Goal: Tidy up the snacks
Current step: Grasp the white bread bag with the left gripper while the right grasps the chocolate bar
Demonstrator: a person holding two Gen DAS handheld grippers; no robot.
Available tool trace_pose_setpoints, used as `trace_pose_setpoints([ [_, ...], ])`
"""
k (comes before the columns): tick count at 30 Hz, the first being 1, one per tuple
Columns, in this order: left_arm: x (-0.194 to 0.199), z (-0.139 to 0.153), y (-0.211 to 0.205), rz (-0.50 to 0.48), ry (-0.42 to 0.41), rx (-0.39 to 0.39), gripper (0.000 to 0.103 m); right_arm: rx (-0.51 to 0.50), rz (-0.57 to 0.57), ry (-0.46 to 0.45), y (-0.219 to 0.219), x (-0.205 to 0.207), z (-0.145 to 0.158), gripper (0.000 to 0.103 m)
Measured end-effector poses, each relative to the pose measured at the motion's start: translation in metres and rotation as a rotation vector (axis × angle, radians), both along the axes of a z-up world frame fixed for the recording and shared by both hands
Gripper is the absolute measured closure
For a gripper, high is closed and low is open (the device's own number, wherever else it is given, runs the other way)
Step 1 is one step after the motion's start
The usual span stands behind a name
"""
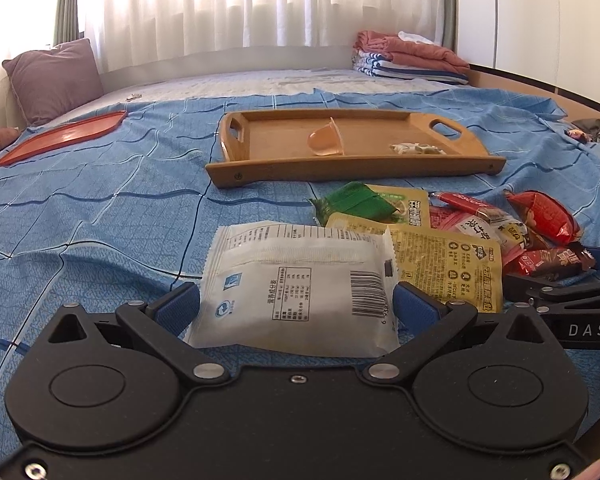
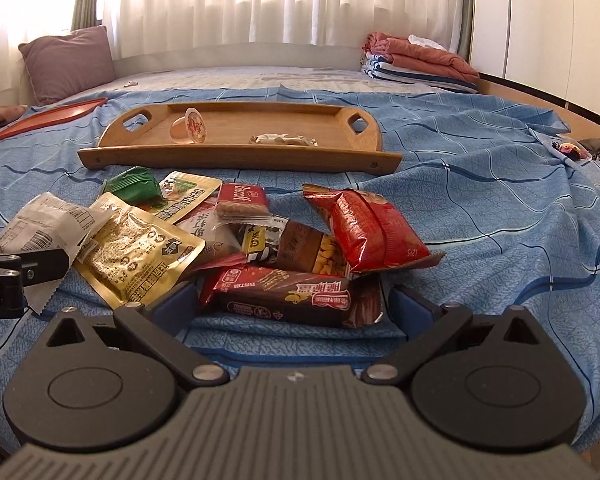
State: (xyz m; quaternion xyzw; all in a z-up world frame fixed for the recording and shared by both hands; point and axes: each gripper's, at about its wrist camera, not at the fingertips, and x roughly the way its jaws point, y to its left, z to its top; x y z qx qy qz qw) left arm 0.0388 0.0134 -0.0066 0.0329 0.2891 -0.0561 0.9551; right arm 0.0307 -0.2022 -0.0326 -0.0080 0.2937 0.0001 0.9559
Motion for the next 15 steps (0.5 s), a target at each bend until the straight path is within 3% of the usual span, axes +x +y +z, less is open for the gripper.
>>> trace_pose_setpoints([
  [6, 0.003, -0.009, -0.006, -0.009, 0.01, 0.028, 0.0, 0.004, -0.006, 0.028, 0.0, 0.009, -0.001, 0.0],
  [13, 0.007, -0.006, 0.001, -0.005, 0.03, -0.024, 0.0, 0.006, -0.018, 0.026, 0.003, 0.011, -0.003, 0.0],
  [15, 0.008, -0.004, 0.005, 0.008, 0.042, -0.035, 0.005, 0.007, -0.018, 0.025, 0.002, 0.011, -0.003, 0.0],
])
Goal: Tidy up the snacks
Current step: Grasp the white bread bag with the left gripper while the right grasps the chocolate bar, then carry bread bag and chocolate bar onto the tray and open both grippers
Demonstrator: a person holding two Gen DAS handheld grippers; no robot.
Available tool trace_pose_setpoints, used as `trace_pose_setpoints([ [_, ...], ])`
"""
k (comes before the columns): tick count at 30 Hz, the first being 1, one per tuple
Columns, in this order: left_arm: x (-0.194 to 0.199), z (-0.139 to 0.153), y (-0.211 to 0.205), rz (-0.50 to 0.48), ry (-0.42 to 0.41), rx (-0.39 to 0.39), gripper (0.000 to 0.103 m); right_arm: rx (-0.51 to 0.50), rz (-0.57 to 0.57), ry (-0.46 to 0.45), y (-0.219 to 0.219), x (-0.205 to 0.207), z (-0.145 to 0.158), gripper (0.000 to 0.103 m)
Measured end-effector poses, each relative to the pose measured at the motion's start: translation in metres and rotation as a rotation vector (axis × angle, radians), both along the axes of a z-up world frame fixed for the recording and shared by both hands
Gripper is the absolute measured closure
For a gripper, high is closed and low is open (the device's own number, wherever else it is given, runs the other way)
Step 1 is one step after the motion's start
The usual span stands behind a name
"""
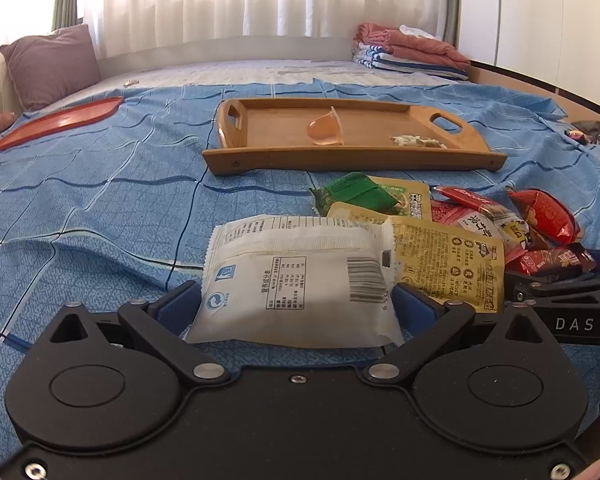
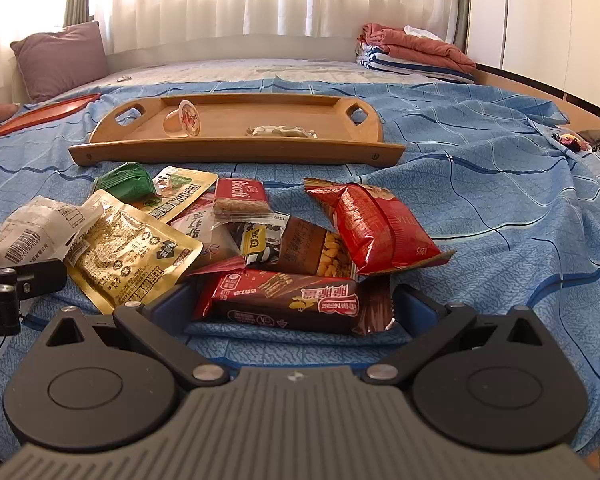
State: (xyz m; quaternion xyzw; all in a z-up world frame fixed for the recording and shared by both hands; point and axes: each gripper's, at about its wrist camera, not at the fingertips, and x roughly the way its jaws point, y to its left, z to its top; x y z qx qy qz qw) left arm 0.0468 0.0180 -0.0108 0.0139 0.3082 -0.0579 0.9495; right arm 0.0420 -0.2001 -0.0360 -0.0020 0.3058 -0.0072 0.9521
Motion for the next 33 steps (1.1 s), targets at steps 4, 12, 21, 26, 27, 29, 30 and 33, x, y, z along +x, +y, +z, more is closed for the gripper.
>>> trace_pose_setpoints([
  [4, 0.001, 0.004, 0.006, 0.012, 0.002, -0.019, 0.017, -0.003, 0.0, 0.001, 0.001, 0.001, 0.0, 0.0],
  [12, -0.001, 0.008, 0.011, 0.026, -0.005, 0.001, 0.03, 0.003, -0.001, 0.009, 0.001, -0.002, 0.004, 0.0],
  [21, -0.005, 0.021, 0.011, 0.037, -0.027, -0.004, 0.03, 0.042, 0.019, 0.008, -0.001, -0.013, 0.013, 0.005],
  [26, -0.007, 0.028, 0.008, 0.044, -0.03, 0.008, 0.03, 0.056, 0.015, 0.002, -0.003, -0.017, 0.017, 0.016],
  [27, -0.008, 0.029, 0.008, 0.045, -0.032, 0.007, 0.03, 0.061, 0.013, 0.002, -0.003, -0.017, 0.018, 0.021],
  [29, -0.009, 0.032, 0.007, 0.045, -0.035, 0.008, 0.03, 0.072, 0.01, 0.0, -0.004, -0.019, 0.02, 0.027],
  [30, -0.008, 0.033, 0.007, 0.044, -0.036, 0.01, 0.03, 0.075, 0.01, -0.002, -0.004, -0.019, 0.021, 0.03],
  [33, -0.009, 0.038, 0.006, 0.04, -0.041, 0.014, 0.03, 0.08, 0.013, -0.005, -0.005, -0.022, 0.025, 0.034],
])
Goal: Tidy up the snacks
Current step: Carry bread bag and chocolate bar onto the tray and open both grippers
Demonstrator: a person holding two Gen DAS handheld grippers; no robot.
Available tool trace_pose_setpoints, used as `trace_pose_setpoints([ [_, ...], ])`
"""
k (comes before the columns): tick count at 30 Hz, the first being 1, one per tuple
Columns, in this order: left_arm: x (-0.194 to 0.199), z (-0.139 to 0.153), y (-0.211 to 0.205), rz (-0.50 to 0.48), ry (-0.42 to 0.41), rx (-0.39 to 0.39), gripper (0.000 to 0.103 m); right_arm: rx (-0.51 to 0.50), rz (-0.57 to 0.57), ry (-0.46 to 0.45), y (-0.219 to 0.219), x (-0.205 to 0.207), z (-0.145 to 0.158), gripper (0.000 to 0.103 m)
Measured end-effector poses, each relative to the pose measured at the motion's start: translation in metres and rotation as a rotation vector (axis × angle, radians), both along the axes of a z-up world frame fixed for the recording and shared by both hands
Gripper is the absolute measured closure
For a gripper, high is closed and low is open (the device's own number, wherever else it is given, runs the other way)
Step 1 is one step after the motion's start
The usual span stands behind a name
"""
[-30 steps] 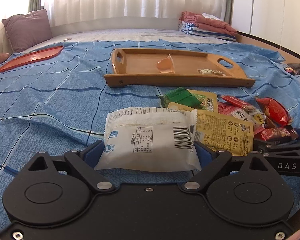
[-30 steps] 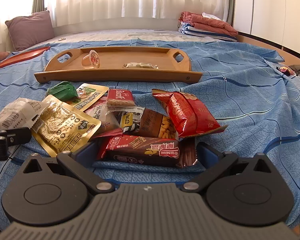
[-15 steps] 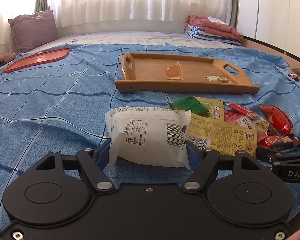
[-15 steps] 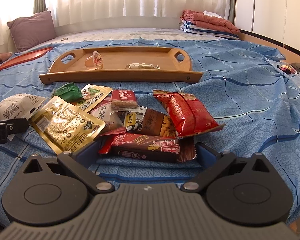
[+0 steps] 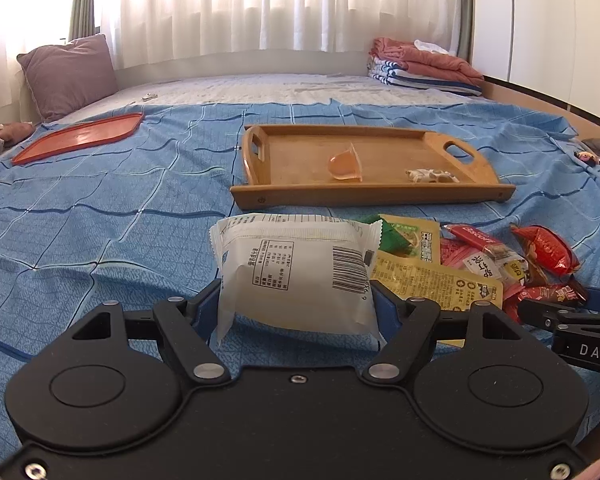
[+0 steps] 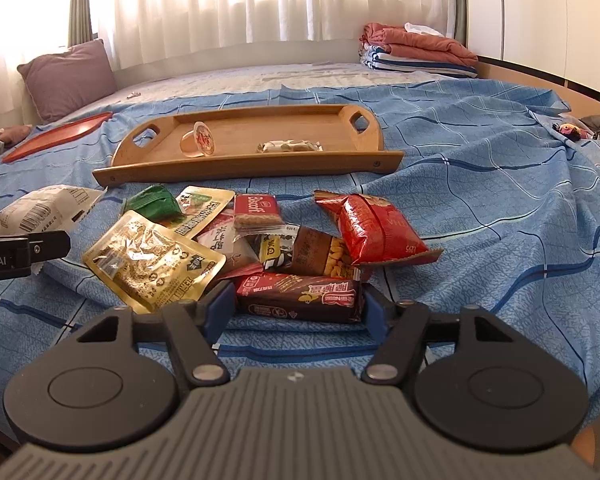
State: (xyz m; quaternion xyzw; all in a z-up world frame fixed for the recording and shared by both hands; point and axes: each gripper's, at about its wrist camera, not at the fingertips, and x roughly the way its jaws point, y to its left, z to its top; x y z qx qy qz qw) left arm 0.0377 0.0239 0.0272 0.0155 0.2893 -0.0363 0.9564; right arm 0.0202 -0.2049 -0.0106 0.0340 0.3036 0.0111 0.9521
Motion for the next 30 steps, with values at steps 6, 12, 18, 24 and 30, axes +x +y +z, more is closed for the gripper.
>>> trace_pose_setpoints([
  [6, 0.005, 0.012, -0.001, -0.002, -0.014, -0.002, 0.03, 0.044, 0.006, 0.002, -0.007, -0.008, 0.009, 0.035],
  [12, 0.016, 0.029, -0.002, -0.006, -0.041, -0.008, 0.03, 0.077, 0.01, -0.058, -0.015, -0.016, 0.032, 0.035],
  [18, 0.041, 0.056, -0.005, -0.015, -0.064, -0.034, 0.03, 0.102, -0.011, -0.138, -0.03, 0.0, 0.06, 0.035],
  [24, 0.08, 0.088, -0.01, -0.037, -0.076, -0.053, 0.03, 0.119, -0.014, -0.167, -0.045, 0.042, 0.083, 0.035],
  [30, 0.138, 0.103, -0.016, -0.051, -0.024, -0.074, 0.03, 0.148, 0.028, -0.136, -0.055, 0.098, 0.09, 0.035],
])
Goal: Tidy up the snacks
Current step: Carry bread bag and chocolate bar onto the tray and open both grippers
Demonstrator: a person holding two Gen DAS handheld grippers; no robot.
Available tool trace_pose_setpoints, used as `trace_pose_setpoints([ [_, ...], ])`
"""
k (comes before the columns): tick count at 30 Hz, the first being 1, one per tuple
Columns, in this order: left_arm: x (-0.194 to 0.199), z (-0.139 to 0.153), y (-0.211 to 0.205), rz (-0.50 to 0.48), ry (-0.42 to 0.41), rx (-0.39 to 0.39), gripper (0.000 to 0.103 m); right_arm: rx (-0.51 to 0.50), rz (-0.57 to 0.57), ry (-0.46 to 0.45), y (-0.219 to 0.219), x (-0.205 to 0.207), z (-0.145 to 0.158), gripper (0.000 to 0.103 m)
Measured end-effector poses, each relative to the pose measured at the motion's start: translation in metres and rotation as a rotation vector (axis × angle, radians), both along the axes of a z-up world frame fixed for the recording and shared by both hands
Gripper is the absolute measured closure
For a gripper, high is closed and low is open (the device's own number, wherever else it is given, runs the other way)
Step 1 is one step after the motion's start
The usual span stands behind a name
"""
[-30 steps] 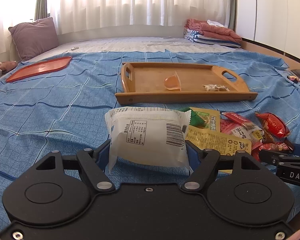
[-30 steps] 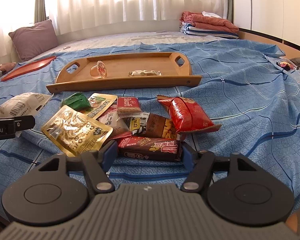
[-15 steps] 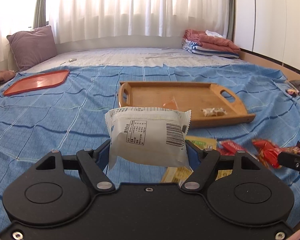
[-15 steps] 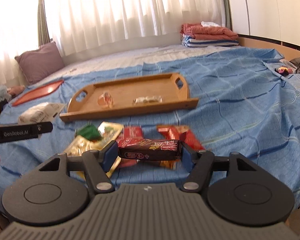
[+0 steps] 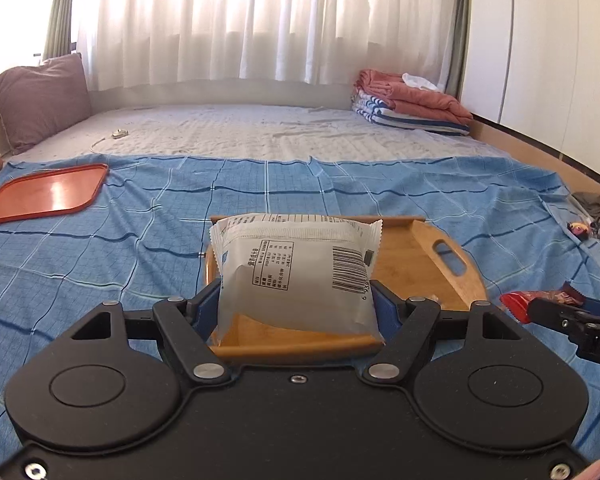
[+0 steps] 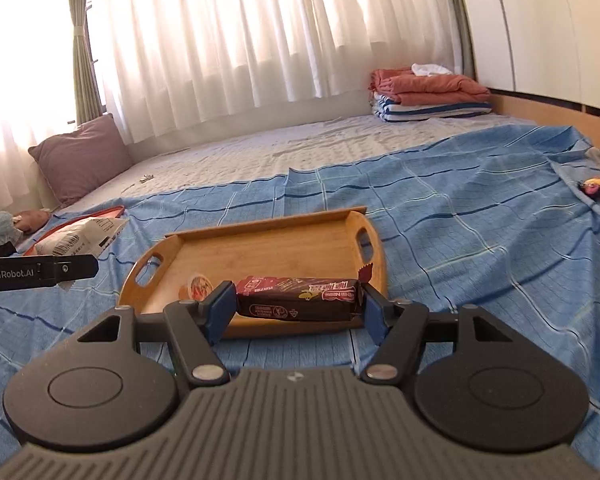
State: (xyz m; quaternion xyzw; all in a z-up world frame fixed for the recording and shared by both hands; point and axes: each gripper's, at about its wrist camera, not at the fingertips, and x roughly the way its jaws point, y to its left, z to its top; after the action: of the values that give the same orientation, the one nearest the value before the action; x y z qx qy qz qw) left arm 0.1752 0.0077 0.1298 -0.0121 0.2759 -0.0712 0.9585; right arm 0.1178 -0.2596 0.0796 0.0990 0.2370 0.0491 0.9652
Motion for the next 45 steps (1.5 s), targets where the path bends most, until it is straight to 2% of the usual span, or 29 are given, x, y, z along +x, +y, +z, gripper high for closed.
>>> trace_pose_setpoints([
  [6, 0.074, -0.013, -0.006, 0.001, 0.145, -0.036, 0.03, 0.016, 0.033, 0.066, -0.003, 0.061, -0.005, 0.035],
  [14, 0.141, -0.047, -0.024, 0.051, 0.21, -0.023, 0.03, 0.073, 0.069, 0.156, -0.002, 0.127, -0.034, 0.035],
  [20, 0.171, -0.08, -0.038, 0.078, 0.253, 0.003, 0.03, 0.038, 0.11, 0.213, 0.009, 0.161, -0.055, 0.035],
  [26, 0.184, -0.1, -0.046, 0.075, 0.261, 0.039, 0.03, -0.006, 0.168, 0.233, 0.022, 0.18, -0.07, 0.035],
  [33, 0.181, -0.109, -0.053, 0.068, 0.256, 0.043, 0.03, -0.037, 0.203, 0.254, 0.029, 0.184, -0.085, 0.035],
  [36, 0.177, -0.112, -0.055, 0.057, 0.261, 0.041, 0.03, -0.028, 0.208, 0.253, 0.028, 0.181, -0.086, 0.035],
  [40, 0.168, -0.114, -0.061, 0.038, 0.249, 0.092, 0.03, -0.031, 0.22, 0.26, 0.028, 0.179, -0.086, 0.035],
  [45, 0.162, -0.112, -0.059, 0.043, 0.253, 0.096, 0.029, -0.036, 0.22, 0.28, 0.028, 0.178, -0.084, 0.035],
])
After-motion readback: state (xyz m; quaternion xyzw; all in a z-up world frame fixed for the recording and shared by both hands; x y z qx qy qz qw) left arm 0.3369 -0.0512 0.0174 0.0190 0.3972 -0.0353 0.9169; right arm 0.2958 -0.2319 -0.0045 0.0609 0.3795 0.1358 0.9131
